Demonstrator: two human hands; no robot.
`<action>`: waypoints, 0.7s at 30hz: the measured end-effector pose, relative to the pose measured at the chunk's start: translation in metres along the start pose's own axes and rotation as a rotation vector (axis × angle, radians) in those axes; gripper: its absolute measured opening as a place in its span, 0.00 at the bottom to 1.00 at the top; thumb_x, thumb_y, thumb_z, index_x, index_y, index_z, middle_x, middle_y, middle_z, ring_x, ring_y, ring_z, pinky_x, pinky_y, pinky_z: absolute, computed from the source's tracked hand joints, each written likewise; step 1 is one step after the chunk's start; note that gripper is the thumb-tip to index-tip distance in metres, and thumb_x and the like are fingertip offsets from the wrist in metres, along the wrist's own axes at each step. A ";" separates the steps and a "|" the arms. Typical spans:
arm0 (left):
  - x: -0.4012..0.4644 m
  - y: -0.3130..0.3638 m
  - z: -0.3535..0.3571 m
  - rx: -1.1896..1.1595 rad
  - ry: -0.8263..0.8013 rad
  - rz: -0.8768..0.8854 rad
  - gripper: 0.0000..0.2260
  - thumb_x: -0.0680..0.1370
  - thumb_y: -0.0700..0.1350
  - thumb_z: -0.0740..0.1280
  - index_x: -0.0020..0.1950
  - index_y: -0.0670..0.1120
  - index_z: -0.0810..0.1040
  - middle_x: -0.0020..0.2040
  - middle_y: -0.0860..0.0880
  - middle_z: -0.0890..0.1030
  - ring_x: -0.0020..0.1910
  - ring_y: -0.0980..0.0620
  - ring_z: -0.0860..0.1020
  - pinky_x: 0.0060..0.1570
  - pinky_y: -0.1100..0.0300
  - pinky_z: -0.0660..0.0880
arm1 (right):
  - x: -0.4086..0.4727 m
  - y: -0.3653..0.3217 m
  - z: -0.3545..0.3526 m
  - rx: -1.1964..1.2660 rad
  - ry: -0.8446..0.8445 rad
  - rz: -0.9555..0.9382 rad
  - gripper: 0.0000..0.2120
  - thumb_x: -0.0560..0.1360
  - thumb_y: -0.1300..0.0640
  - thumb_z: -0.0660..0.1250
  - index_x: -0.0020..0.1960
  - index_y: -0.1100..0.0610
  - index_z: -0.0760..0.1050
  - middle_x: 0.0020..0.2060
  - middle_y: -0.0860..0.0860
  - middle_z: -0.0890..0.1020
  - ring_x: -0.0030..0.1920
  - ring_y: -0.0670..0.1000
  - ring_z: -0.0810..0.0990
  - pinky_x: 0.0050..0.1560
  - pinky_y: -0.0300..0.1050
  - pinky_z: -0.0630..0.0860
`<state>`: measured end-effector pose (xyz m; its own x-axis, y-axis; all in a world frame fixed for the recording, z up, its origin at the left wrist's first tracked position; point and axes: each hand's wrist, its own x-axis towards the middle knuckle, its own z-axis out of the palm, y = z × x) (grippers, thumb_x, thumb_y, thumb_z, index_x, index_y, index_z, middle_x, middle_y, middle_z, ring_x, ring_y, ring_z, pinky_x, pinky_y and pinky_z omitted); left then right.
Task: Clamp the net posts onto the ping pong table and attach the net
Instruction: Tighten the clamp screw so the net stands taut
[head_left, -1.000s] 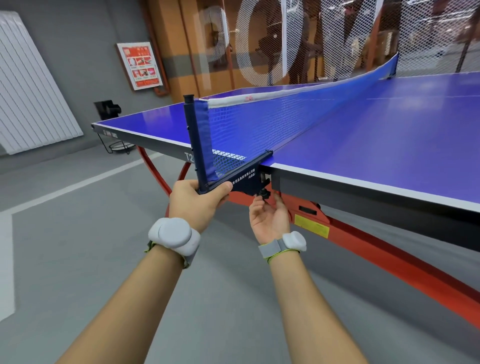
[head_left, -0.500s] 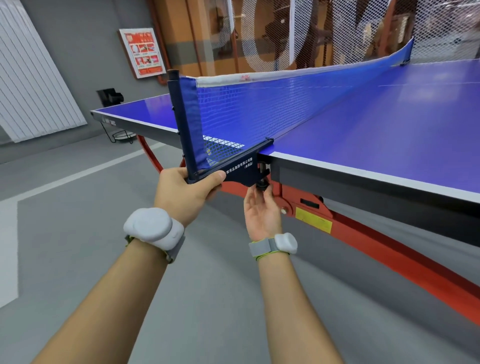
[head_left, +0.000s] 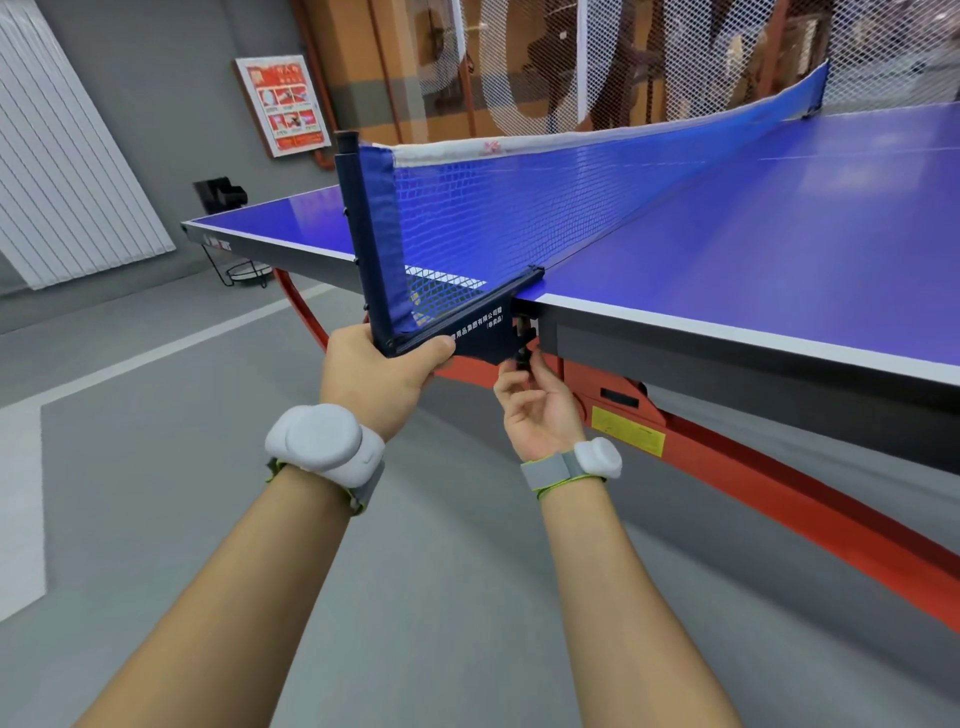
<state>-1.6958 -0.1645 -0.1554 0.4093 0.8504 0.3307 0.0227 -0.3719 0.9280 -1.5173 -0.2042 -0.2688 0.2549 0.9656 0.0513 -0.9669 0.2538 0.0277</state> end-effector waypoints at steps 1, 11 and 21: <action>0.001 0.000 -0.001 -0.003 0.007 -0.002 0.13 0.62 0.54 0.80 0.39 0.47 0.88 0.46 0.33 0.88 0.52 0.29 0.87 0.59 0.30 0.82 | 0.000 0.006 0.000 0.014 -0.006 -0.065 0.08 0.70 0.65 0.75 0.48 0.68 0.83 0.45 0.59 0.80 0.39 0.51 0.80 0.26 0.33 0.77; -0.005 0.003 0.003 -0.030 0.051 0.000 0.08 0.63 0.58 0.81 0.37 0.56 0.90 0.43 0.40 0.90 0.50 0.36 0.89 0.59 0.35 0.84 | 0.007 0.012 0.005 -0.129 0.136 -0.151 0.19 0.82 0.46 0.62 0.54 0.63 0.77 0.40 0.55 0.83 0.33 0.50 0.84 0.28 0.37 0.80; -0.005 -0.001 0.002 -0.030 0.058 0.013 0.11 0.61 0.60 0.81 0.38 0.56 0.90 0.41 0.47 0.91 0.52 0.37 0.89 0.59 0.38 0.85 | -0.001 0.014 -0.008 -0.044 -0.034 -0.244 0.23 0.77 0.54 0.69 0.68 0.64 0.75 0.59 0.57 0.80 0.53 0.53 0.83 0.45 0.43 0.84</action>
<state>-1.6965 -0.1692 -0.1578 0.3560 0.8660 0.3512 -0.0099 -0.3723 0.9281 -1.5309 -0.2017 -0.2760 0.4807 0.8730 0.0822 -0.8760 0.4823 -0.0001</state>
